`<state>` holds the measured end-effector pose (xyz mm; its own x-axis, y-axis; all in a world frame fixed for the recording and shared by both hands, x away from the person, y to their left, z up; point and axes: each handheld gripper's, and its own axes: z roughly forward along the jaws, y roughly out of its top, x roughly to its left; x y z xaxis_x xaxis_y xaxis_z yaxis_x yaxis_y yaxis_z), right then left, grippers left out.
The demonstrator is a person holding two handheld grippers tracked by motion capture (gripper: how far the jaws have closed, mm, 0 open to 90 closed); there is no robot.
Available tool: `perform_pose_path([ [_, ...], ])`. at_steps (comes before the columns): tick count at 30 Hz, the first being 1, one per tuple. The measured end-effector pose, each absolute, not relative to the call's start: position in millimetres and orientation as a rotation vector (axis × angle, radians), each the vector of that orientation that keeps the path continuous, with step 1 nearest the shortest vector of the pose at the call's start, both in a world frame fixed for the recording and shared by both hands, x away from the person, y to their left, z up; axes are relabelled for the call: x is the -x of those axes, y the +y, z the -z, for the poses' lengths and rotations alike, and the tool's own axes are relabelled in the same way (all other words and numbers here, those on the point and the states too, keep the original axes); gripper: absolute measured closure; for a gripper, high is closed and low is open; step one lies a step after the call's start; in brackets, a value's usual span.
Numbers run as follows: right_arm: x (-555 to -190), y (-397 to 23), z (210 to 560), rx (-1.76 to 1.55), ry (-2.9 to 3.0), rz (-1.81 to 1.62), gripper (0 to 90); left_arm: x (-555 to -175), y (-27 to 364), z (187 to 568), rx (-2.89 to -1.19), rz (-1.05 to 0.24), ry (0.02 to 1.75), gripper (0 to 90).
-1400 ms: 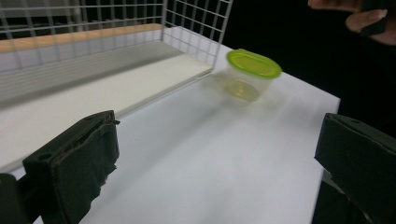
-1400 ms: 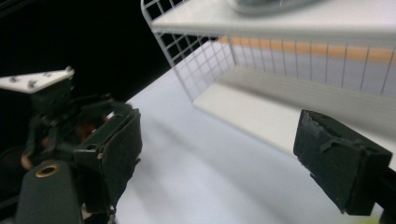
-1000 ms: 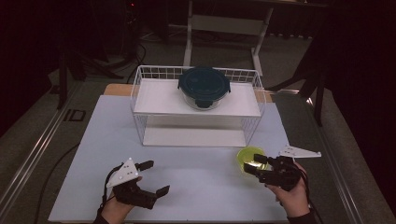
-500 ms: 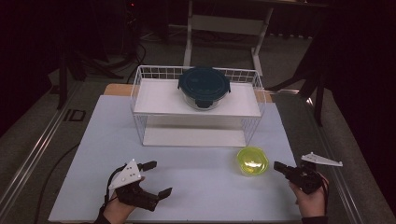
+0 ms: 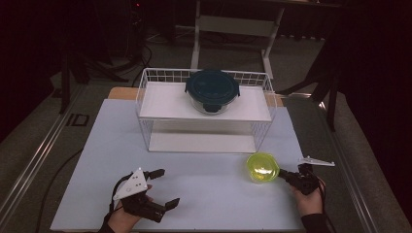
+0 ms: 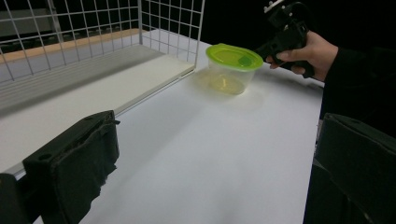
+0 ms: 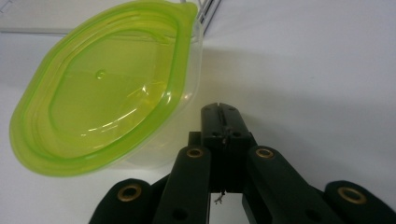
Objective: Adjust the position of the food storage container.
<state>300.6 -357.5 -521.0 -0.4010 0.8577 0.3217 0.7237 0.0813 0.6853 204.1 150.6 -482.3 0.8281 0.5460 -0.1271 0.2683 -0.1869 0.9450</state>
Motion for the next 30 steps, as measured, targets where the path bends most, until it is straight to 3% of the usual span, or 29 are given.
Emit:
perform_pose_path([
  [30,-312.7,-320.3,526.6,-1.567,2.322,-1.248,90.0,-205.5,152.9,483.0,-1.769,-0.271,0.64,0.0],
])
